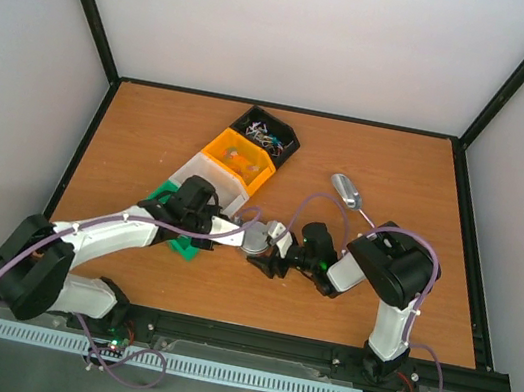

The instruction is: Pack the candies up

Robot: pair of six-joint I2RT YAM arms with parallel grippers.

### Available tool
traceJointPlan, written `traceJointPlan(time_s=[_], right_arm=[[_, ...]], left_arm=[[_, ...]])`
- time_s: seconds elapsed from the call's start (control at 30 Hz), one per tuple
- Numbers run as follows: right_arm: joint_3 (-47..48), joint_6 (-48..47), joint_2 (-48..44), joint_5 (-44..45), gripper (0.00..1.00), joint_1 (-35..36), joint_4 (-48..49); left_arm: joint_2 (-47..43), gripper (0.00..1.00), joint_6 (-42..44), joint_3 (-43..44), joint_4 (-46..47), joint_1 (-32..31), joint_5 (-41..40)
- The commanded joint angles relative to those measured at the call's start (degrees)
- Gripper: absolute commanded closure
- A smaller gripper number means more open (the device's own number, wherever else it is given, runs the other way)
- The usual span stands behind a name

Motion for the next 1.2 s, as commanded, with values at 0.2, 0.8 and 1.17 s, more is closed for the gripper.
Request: traceJointPlan(time_s=[0.2,0.8,1.17], right_arm=[[-0.19,0.40,1.48,-0.82,0.57,0.88,-2.82],[-0.02,0.38,1.39,-0.87,0.58,0.88,-3.22],[0.32,0.22,1.51,-1.55,0.60,0.88,-4.00]], left_arm=[[-4.11,0.63,-7.33,4.70,-6.80,-3.98,7.13],[5.51,0.67,-8.79,3.89,5.33,-9.49,-0.69],[2.60,0.78,-3.41,1.87,2.44,-5.98,-3.93]])
